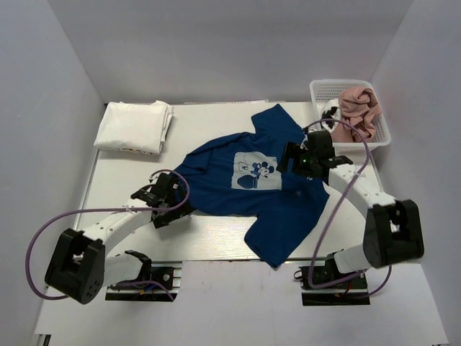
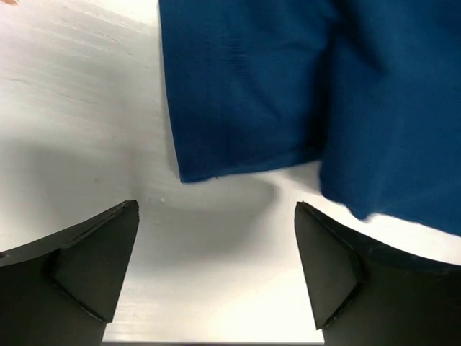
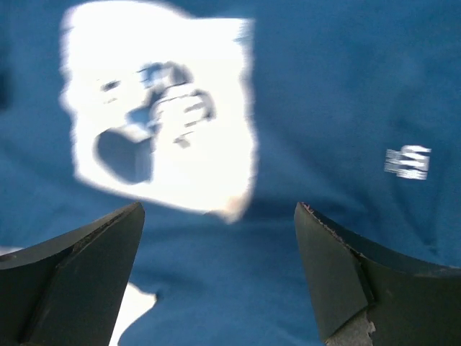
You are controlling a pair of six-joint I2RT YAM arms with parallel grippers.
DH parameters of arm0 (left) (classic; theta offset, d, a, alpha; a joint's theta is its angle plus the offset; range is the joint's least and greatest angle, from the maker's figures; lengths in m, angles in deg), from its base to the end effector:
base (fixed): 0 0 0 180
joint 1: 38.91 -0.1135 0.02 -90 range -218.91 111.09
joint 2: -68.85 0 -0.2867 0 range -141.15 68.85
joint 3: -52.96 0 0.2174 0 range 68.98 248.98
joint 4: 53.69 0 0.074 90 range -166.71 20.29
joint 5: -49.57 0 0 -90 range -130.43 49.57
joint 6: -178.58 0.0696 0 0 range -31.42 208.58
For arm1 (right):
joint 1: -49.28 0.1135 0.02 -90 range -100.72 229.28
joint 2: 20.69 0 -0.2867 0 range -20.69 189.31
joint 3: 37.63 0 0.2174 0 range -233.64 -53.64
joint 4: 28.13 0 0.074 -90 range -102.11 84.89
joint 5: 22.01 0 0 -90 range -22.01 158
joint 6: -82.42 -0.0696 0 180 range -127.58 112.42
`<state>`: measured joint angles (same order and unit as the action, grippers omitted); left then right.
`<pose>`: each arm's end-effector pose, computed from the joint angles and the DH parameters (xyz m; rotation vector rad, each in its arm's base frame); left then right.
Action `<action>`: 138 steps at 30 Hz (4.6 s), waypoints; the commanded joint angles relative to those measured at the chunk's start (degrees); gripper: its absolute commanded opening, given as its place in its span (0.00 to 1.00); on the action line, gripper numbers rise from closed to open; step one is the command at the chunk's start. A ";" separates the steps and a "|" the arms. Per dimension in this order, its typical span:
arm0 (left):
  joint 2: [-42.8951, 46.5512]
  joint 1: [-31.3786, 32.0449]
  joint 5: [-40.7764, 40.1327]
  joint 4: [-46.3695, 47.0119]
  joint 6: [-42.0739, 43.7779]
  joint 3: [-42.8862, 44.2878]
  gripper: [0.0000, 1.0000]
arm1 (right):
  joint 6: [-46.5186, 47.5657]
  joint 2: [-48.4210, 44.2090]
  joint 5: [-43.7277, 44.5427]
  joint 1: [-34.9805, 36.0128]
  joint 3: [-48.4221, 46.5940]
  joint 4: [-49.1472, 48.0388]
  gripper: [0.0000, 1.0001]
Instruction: Fold and stack the t-shirts
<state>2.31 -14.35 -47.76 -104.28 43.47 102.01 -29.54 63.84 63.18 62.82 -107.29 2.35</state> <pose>0.1552 -0.0612 0.1785 -0.5243 2.7010 -0.1597 0.2937 0.0767 0.2411 0.1346 2.3910 0.3955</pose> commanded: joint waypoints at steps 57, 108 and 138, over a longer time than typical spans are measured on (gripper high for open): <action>-34.96 -1.35 -18.86 0.53 12.22 39.47 0.80 | -6.61 0.09 18.80 24.88 2.59 6.81 0.90; -83.16 -10.49 -35.21 -4.23 37.36 114.14 1.00 | -1.52 7.32 17.74 13.97 -3.92 8.39 0.90; -39.72 -7.94 3.82 12.33 24.54 39.76 1.00 | -5.99 -0.07 8.24 13.35 12.69 1.62 0.90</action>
<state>-43.29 -22.61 -46.36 -94.47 70.49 145.38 -34.09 62.86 72.46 76.65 -96.06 4.38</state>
